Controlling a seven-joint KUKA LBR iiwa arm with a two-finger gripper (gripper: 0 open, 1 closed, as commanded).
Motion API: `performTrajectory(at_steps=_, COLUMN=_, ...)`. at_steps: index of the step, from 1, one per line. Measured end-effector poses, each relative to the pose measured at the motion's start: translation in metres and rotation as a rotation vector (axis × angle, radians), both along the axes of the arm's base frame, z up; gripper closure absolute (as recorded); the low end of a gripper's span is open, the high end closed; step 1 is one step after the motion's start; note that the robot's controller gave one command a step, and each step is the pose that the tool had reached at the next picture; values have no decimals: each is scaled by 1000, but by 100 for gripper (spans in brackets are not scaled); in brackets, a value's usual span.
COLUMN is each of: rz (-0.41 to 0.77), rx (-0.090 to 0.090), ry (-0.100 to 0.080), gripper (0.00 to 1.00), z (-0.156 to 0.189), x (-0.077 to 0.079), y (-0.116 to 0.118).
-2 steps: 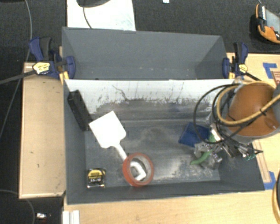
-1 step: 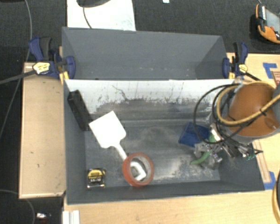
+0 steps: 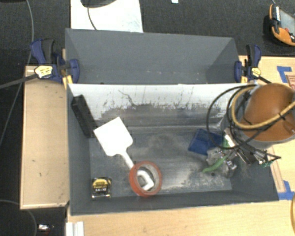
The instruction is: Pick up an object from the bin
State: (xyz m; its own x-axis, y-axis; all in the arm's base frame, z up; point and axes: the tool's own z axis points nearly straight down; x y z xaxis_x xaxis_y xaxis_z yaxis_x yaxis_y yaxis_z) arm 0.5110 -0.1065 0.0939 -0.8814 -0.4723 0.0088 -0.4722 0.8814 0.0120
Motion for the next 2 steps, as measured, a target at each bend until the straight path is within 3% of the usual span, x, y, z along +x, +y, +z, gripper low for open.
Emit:
performTrajectory(at_steps=1, rz=-4, rx=-2, ry=-10, gripper=100, z=35, x=3, y=-1)
performTrajectory(at_steps=2, rz=-4, rx=-2, ry=-9, gripper=100, z=48, x=3, y=-1)
